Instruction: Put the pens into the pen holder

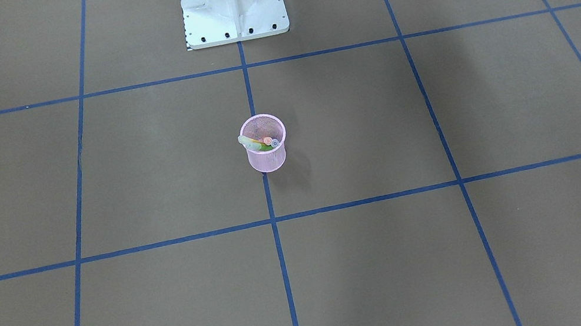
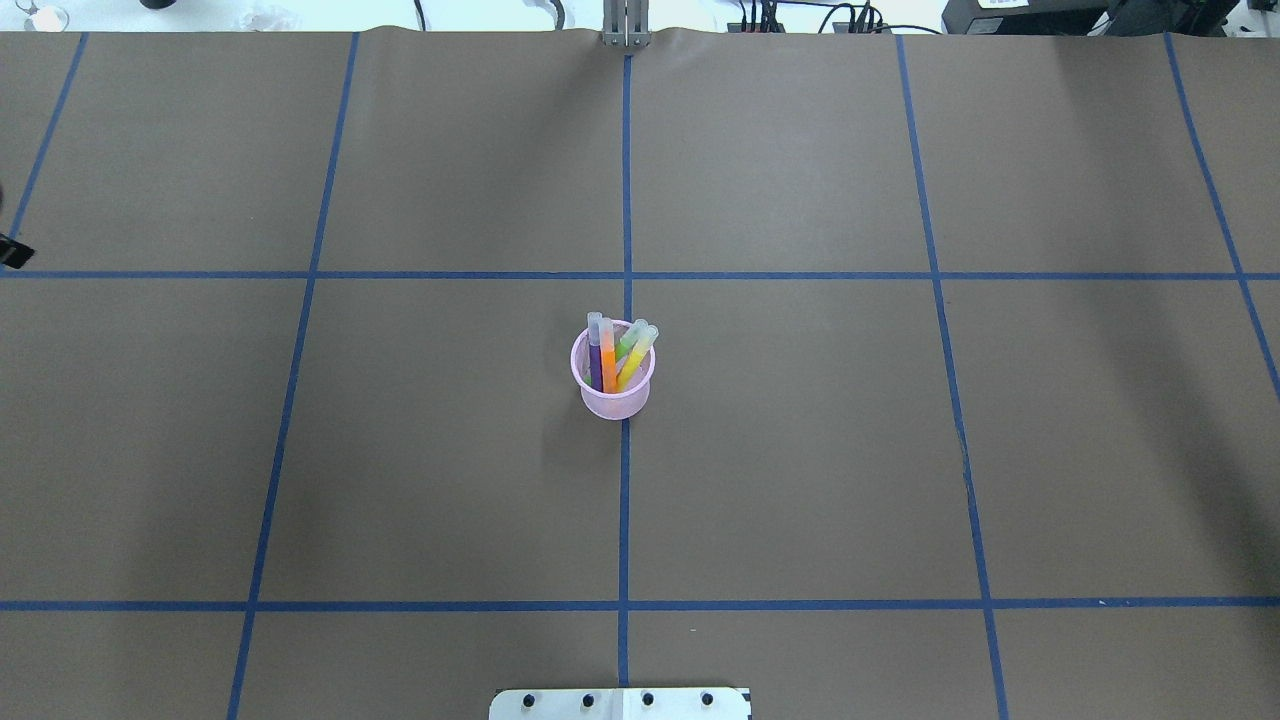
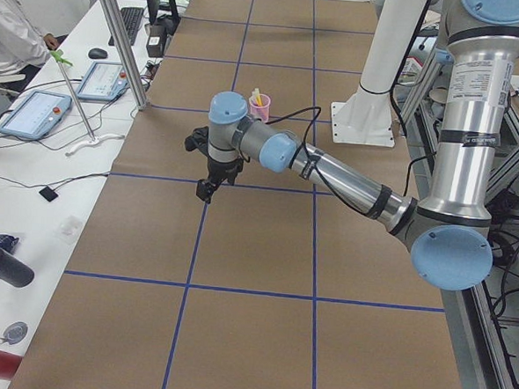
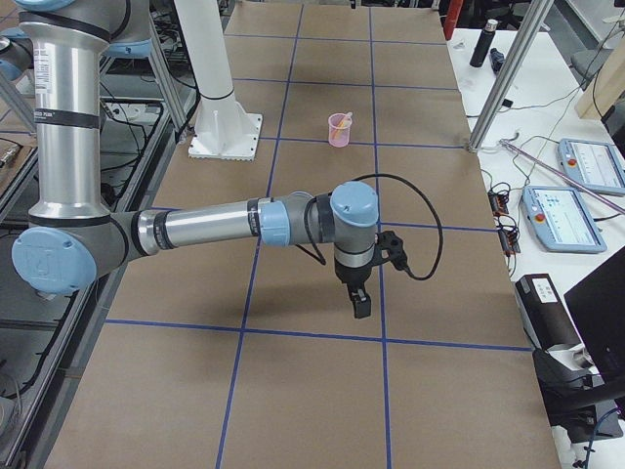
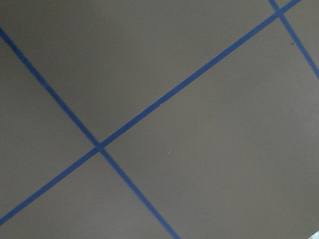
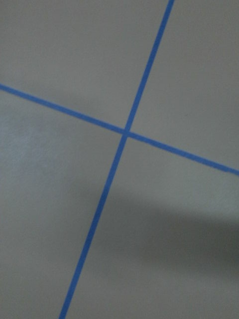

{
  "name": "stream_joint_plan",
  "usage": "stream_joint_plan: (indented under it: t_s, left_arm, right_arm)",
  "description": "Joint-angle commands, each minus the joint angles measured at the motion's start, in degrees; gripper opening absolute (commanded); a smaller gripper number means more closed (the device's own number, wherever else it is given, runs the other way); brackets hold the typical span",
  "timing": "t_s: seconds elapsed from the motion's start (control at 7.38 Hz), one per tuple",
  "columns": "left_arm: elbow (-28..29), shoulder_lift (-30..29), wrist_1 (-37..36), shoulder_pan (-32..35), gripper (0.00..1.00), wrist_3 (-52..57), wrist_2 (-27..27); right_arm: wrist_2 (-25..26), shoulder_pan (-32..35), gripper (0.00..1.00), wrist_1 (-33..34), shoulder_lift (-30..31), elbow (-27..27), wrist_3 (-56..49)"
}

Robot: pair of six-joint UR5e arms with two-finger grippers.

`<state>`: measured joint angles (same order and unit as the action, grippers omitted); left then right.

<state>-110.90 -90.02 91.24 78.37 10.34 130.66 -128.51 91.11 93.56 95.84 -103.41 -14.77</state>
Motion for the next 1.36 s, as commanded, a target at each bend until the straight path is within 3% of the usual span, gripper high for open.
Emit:
stream_joint_plan:
  t_s: [0.0, 0.41, 1.22]
  left_arm:
    - [2.2, 7.2, 0.3, 7.6, 1.00, 2.5, 0.6]
    - [7.3, 9.8, -2.5, 11.2, 1.00, 2.1, -0.4]
    - [8.3, 10.7, -2.3, 12.0, 1.00, -5.7, -0.1]
  right_arm:
    - [-0.1, 2.8, 1.00, -0.3, 6.7, 1.6, -1.8]
    - [-0.2, 2.7, 1.00, -0.7, 5.9, 7.1, -1.1]
    - [-0.9, 2.6, 1.00, -2.0, 4.8, 4.6, -1.3]
